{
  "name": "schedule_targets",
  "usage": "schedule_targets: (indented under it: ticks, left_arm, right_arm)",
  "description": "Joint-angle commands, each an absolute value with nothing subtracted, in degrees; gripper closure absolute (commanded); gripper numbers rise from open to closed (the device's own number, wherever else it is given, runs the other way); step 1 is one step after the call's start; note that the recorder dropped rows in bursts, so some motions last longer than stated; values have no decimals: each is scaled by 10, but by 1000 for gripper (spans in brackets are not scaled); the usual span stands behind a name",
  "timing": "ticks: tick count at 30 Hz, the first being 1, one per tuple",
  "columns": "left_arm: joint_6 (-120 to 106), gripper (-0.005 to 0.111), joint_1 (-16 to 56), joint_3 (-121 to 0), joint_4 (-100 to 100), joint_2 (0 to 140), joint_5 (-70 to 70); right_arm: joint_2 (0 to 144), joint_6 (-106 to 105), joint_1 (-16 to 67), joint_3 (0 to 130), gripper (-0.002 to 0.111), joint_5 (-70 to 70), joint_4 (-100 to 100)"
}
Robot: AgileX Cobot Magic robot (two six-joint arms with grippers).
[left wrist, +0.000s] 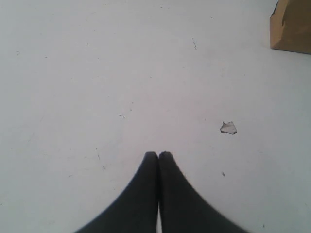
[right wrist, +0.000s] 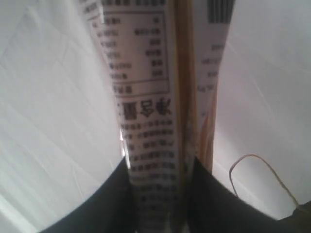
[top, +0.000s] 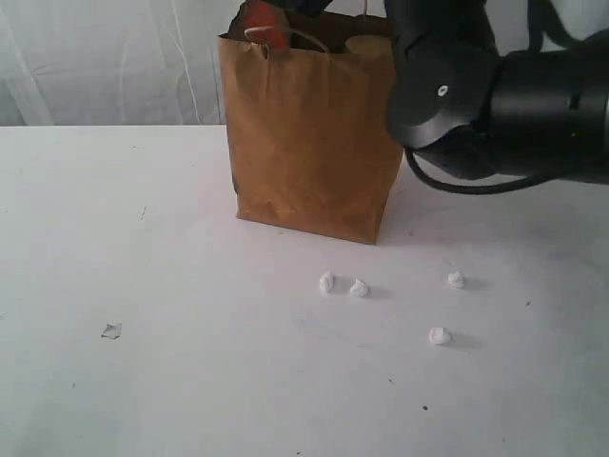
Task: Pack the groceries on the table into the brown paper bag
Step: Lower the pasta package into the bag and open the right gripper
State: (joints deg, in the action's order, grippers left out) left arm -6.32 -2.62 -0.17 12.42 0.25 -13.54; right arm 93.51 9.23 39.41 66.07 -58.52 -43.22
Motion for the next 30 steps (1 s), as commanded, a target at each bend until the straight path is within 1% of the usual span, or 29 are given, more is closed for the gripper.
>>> schedule_targets:
  ticks: [1,9,18,26,30]
  left_arm:
    - [-63,107,-27,0,128,0,-133]
    - [-63,107,-27,0,128,0,-133]
    - [-63,107,-27,0,128,0,-133]
    - [-63,107,-27,0,128,0,-133]
    - [-63,107,-27,0,128,0,-133]
  right_arm:
    - [948,206,372,668,108,-700,-423]
    - [993,271,324,668,108,-700,-360]
    - [1058,315,280,713,108,-700,-197]
    - [1077,151,280,739,108,-593,-192]
    - [1077,72,280,743,108,-561,-190]
